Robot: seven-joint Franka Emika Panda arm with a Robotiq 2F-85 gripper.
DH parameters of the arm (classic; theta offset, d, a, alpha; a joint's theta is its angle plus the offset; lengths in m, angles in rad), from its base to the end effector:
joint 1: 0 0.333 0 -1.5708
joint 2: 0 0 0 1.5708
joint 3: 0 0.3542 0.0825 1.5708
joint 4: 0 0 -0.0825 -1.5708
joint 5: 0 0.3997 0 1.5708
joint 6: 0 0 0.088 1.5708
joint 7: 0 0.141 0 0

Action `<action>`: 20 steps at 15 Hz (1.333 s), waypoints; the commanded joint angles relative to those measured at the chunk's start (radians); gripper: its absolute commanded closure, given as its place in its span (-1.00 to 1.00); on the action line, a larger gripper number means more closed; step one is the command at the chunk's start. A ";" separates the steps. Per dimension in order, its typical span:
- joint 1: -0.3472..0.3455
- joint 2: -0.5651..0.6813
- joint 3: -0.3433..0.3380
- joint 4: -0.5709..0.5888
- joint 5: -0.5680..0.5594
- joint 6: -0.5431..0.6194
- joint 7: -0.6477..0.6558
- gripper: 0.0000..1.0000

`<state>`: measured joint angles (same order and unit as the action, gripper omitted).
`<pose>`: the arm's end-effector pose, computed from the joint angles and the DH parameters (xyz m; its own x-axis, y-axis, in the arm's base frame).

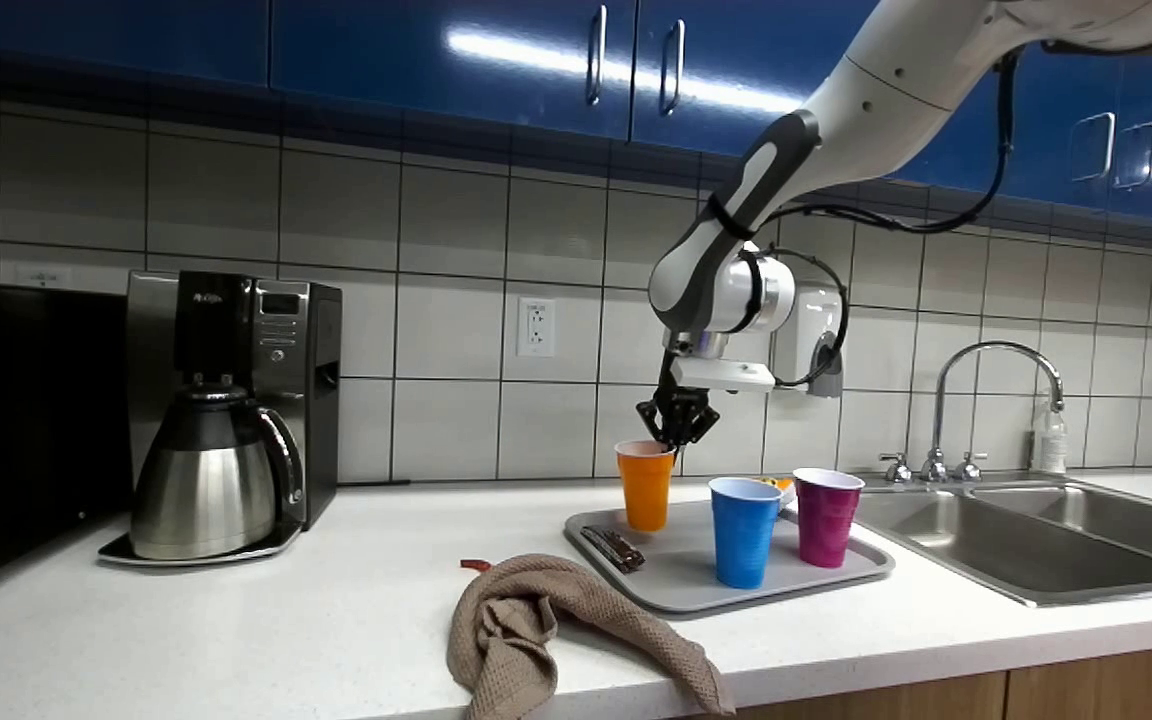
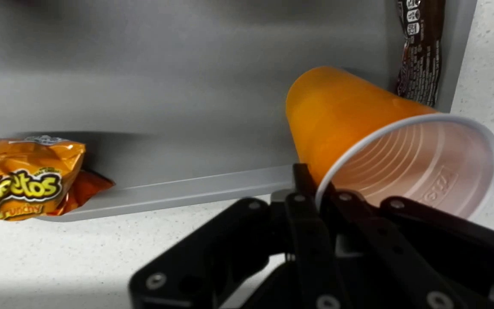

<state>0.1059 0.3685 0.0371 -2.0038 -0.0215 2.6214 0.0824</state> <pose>0.6553 0.0934 0.2892 0.9668 0.0691 0.2461 0.0760 -0.9969 -0.0187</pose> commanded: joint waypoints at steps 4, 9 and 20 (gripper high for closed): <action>-0.020 -0.026 0.015 -0.035 0.030 -0.040 -0.028 0.98; -0.017 -0.031 0.008 -0.033 0.023 -0.067 -0.015 0.21; -0.022 -0.145 0.000 -0.113 0.017 -0.036 -0.021 -1.00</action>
<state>0.1002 0.3066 0.0288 -2.0509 -0.0104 2.5886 0.0822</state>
